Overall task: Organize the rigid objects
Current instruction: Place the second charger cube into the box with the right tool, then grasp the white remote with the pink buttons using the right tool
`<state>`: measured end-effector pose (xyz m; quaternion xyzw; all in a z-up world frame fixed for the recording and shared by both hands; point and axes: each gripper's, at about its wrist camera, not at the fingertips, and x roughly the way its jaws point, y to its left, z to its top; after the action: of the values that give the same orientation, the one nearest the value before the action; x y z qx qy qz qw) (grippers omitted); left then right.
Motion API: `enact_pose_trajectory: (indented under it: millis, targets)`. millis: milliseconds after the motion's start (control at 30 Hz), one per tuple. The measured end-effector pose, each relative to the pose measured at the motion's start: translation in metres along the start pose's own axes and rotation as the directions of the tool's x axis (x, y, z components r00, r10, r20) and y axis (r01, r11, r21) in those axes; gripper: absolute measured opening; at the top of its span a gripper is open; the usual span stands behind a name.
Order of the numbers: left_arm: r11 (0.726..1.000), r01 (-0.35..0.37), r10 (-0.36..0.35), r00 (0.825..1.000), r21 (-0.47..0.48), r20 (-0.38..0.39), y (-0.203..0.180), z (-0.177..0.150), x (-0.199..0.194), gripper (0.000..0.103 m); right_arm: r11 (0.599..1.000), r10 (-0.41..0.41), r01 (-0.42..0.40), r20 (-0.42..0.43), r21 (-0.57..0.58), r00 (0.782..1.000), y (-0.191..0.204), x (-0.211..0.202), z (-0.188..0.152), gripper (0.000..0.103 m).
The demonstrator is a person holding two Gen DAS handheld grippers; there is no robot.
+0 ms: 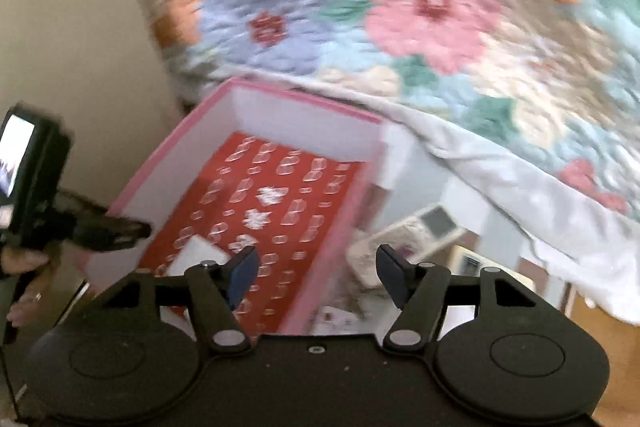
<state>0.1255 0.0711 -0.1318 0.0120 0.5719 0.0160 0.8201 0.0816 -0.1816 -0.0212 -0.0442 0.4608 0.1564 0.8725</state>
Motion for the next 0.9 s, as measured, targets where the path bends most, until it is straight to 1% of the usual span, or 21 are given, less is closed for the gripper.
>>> enact_pose_trajectory:
  millis: [100,167,233,367,433,500,533,600,700,767,900]
  targets:
    - [1.0,0.002,-0.002,1.0,-0.003,0.004,0.002,0.0,0.0,0.007,0.986,0.019,-0.009,-0.056,0.168,0.998,-0.037,0.002,0.003,0.07]
    - [1.0,0.001,-0.001,1.0,0.001,0.008,0.002,0.0,0.0,0.007,0.945,0.073,-0.046,-0.073,0.323,0.995,-0.066,0.009,0.0,0.07]
    - [1.0,-0.005,0.005,1.0,0.004,0.012,0.001,0.0,0.001,0.007,0.904,0.112,-0.067,-0.081,0.423,0.99,-0.086,0.017,-0.005,0.07]
    - [0.999,-0.036,0.036,0.999,0.029,0.014,-0.006,0.001,0.002,0.007,0.828,0.171,-0.098,-0.082,0.553,0.982,-0.11,0.045,-0.012,0.07]
    - [0.998,-0.043,0.043,0.999,0.036,0.016,-0.008,0.0,0.002,0.008,0.797,0.192,-0.109,-0.078,0.594,0.978,-0.114,0.065,-0.014,0.07]
    - [0.999,-0.036,0.036,0.999,0.032,0.016,-0.005,0.0,0.002,0.008,0.77,0.203,-0.124,-0.057,0.625,0.977,-0.115,0.084,-0.013,0.069]
    - [0.999,-0.031,0.031,0.999,0.029,0.015,-0.004,0.001,0.002,0.008,0.759,0.197,-0.122,-0.047,0.64,0.979,-0.116,0.097,-0.013,0.067]
    - [0.999,-0.022,0.022,1.0,0.026,0.007,-0.002,0.002,0.002,0.008,0.744,0.163,-0.078,-0.067,0.664,0.984,-0.121,0.11,-0.013,0.063]
    - [0.999,-0.015,0.015,1.0,0.028,0.001,-0.001,0.004,0.003,0.008,0.717,0.166,-0.07,-0.072,0.694,0.983,-0.126,0.132,-0.014,0.062]
    - [0.999,-0.015,0.015,1.0,0.031,0.003,-0.001,0.003,0.003,0.008,0.72,0.141,-0.035,-0.096,0.693,0.985,-0.126,0.141,-0.015,0.062]
    - [0.999,-0.016,0.016,1.0,0.035,0.002,-0.002,0.003,0.004,0.008,0.753,0.115,-0.006,-0.123,0.658,0.986,-0.121,0.154,-0.013,0.062]
